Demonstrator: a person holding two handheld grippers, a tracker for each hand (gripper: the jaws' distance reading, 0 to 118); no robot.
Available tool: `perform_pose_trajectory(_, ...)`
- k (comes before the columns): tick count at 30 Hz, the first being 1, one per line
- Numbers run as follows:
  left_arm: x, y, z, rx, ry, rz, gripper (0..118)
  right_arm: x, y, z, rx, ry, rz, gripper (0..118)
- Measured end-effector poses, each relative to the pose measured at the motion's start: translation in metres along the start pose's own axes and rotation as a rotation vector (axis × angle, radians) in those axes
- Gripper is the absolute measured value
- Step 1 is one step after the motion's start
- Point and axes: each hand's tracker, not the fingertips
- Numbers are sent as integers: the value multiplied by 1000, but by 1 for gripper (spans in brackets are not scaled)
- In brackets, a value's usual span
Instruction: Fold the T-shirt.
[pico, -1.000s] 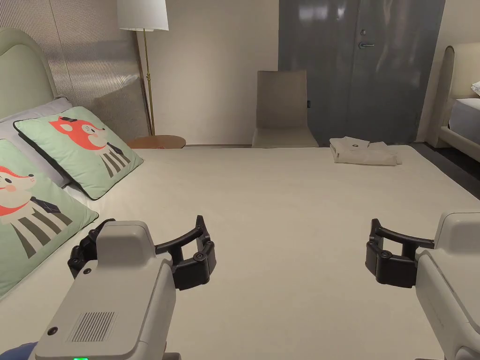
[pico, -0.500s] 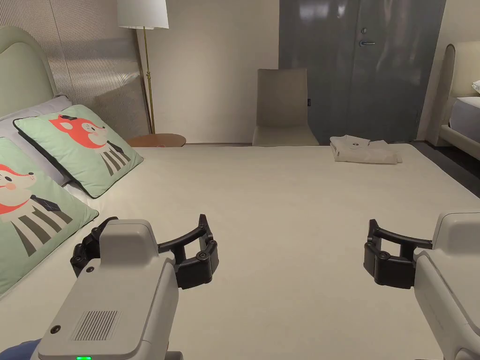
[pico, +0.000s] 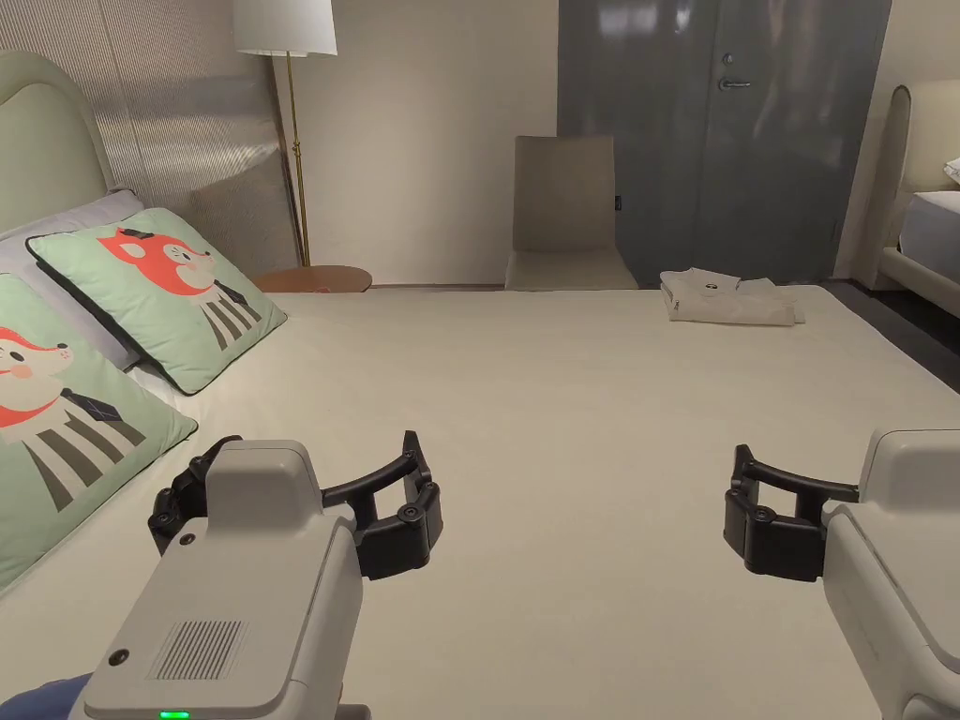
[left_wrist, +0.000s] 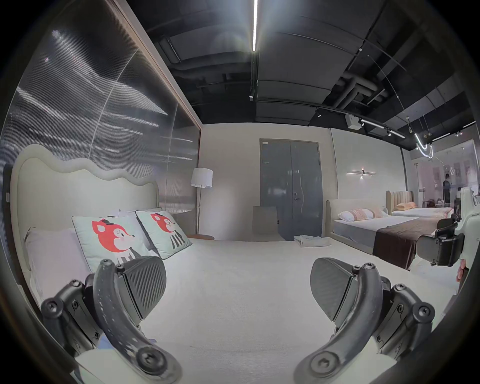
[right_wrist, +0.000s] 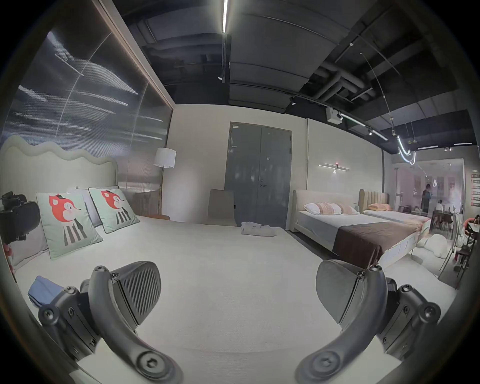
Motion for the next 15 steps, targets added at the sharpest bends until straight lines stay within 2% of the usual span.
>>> perform_pose_trajectory(15,2,-1,1,-5,-6,-2,111,-1,-2,-1,-13,-6,-2,118)
